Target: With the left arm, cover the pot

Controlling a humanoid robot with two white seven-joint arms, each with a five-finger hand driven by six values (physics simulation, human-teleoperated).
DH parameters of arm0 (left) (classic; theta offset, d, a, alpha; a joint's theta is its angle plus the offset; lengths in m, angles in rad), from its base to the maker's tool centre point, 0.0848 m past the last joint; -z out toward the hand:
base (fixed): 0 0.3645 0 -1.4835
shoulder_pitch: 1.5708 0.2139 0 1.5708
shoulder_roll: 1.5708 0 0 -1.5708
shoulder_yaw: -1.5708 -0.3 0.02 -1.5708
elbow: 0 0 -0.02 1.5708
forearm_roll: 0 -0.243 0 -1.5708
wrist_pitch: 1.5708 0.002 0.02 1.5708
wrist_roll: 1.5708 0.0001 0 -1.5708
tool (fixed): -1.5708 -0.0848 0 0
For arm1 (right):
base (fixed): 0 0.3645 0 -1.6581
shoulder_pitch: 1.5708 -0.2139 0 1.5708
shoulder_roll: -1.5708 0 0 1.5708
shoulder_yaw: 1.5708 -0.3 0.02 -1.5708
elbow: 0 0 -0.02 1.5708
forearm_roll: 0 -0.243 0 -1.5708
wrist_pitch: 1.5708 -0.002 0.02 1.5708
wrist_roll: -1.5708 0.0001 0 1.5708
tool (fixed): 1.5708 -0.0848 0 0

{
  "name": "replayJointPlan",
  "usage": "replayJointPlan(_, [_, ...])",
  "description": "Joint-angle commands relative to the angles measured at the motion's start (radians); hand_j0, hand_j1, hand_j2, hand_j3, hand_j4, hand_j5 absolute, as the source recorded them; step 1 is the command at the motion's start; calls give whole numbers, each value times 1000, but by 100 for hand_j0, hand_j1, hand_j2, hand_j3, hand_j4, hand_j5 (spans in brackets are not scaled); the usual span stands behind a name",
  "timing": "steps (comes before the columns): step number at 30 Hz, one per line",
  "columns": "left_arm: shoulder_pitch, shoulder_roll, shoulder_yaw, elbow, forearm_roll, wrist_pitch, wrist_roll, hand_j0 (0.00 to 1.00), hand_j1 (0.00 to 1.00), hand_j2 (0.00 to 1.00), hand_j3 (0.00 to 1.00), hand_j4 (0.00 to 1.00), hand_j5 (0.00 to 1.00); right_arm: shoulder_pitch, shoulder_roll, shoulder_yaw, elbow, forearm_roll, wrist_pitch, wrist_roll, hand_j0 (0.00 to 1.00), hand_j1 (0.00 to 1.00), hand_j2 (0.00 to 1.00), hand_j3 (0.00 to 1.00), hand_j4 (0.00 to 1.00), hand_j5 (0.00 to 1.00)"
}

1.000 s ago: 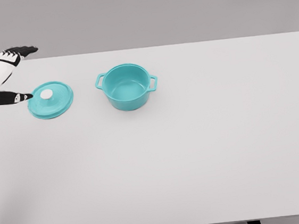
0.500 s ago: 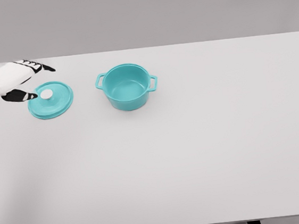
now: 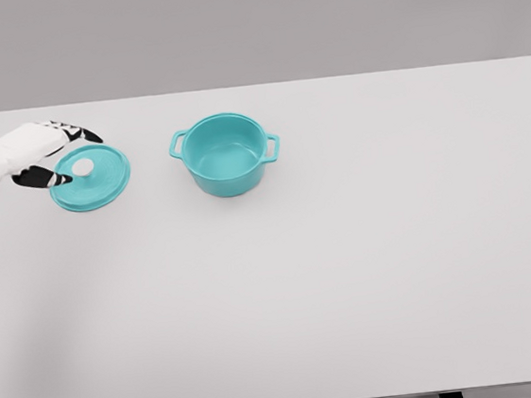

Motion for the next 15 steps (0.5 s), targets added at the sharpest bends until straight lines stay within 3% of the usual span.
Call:
replayJointPlan(1, [0,-2,-2,13,5,2,1,77,77,77,77,77,77,0,0,0,-1,0,0,0,100,100,100,100,100,100])
replayJointPlan(15, [-9,-33,-4,49,-12,2,1,73,73,73,73,73,73,0,0,0,-1,0,0,0,100,100,100,100,100,100])
